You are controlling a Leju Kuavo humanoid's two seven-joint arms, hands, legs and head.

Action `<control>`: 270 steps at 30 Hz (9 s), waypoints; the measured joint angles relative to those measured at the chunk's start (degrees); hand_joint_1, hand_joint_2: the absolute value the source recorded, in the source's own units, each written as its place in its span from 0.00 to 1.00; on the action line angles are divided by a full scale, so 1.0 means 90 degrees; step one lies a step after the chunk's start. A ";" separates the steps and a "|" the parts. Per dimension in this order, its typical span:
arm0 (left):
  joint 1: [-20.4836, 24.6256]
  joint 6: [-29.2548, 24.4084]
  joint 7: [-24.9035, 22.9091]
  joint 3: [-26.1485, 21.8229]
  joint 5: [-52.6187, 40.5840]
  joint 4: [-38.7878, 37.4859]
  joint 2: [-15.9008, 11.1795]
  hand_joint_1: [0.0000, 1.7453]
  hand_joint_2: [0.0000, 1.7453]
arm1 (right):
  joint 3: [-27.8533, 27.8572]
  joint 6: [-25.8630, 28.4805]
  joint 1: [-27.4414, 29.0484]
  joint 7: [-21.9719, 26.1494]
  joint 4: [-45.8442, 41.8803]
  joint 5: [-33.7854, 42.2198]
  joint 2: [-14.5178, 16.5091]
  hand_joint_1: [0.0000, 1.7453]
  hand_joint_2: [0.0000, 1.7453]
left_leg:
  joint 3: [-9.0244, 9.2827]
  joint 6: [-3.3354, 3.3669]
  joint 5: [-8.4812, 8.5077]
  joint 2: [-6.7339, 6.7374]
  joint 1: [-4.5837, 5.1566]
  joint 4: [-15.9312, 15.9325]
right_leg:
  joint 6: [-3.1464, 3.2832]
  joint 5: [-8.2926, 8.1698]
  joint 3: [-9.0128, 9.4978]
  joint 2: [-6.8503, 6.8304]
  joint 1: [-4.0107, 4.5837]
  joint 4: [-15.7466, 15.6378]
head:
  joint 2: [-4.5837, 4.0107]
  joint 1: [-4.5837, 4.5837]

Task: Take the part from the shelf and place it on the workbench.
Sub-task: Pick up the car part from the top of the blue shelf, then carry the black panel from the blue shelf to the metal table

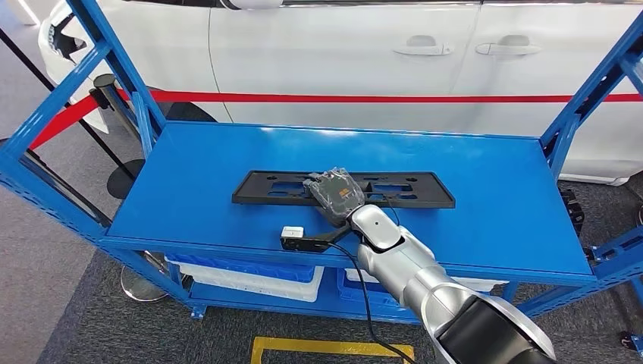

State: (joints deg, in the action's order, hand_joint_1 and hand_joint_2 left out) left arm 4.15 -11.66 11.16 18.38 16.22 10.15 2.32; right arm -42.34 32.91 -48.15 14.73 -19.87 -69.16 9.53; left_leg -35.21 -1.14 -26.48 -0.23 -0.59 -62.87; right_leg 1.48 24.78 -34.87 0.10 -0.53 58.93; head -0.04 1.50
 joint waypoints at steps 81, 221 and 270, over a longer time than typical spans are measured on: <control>-0.0026 -0.0157 0.0361 -0.0183 0.0211 0.0002 0.0084 0.00 1.00 | 0.1389 -0.0620 0.0046 0.1018 0.0131 0.1712 0.0023 1.00 1.00 | 0.0303 0.0074 0.0153 -0.0007 -0.0036 0.0571 | -0.0120 -0.0021 0.0121 -0.0013 0.0058 -0.0124 | 0.0000 0.0002; -0.0076 -0.0038 0.0364 -0.0602 0.0515 0.0000 0.0211 0.00 1.00 | 0.2562 -0.6183 0.4268 0.1622 -0.9145 0.9634 -0.0273 1.00 1.00 | 0.0653 0.0305 -0.0011 0.0099 0.0104 0.0752 | -0.0224 -0.0039 -0.0351 -0.0029 -0.0024 0.0244 | 0.0000 0.0066; -0.0078 -0.0038 0.0423 -0.0715 0.0580 0.0000 0.0173 0.00 1.00 | 0.2672 -0.6077 0.4344 0.1746 -0.9151 0.9588 -0.0260 1.00 1.00 | -0.0567 -0.0070 -0.0707 0.0077 0.0022 -0.1077 | 0.0032 0.0115 0.0016 -0.0013 -0.0052 0.0108 | 0.0000 0.0081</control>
State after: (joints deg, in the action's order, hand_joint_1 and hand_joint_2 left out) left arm 3.45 -12.00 14.97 11.95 21.44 10.15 3.87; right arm -18.29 -21.78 -9.05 30.44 -102.23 17.14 7.19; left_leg -40.32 -1.77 -32.85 0.45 -0.39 -72.57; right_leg 1.77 25.82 -34.72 -0.02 -1.00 59.91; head -0.04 2.24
